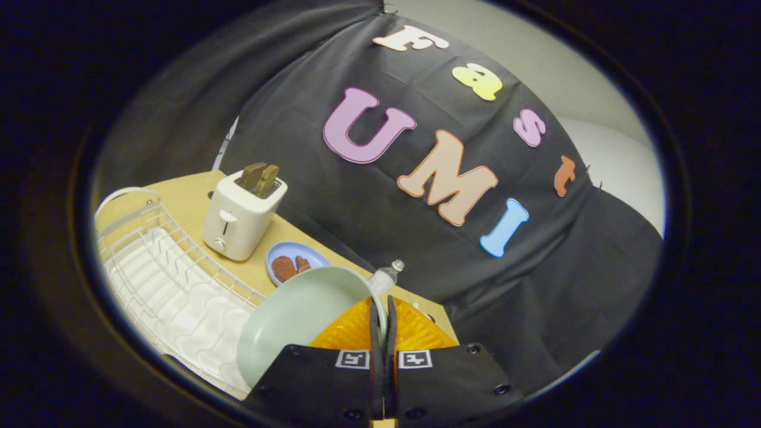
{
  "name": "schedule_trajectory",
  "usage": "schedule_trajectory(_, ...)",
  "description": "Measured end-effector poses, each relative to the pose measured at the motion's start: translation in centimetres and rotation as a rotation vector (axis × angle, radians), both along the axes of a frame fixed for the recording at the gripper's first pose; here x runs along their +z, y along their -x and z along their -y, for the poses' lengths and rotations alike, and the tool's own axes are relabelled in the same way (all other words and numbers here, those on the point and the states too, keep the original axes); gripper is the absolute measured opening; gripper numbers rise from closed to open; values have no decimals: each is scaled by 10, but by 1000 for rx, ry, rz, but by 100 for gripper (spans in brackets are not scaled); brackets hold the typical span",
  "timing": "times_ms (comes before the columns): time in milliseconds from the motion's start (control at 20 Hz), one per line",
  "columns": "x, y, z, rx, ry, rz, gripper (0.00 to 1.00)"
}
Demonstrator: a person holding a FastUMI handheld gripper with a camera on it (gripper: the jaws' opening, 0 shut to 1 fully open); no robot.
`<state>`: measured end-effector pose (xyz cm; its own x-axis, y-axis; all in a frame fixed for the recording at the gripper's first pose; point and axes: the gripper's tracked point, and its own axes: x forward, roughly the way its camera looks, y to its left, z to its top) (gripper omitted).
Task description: Take the plate from the dish rack, then take the spoon from the basket and place it into the plate.
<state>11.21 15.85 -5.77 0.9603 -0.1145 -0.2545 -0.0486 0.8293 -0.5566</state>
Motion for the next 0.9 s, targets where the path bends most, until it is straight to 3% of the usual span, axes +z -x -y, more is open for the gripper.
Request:
schedule_trajectory(400,12,29,61,-21,-73,-8,4)
schedule_trajectory(700,4,56,123,-69,-253,-51,4)
schedule_trajectory(900,-6,65,157,-84,-301,-87,4)
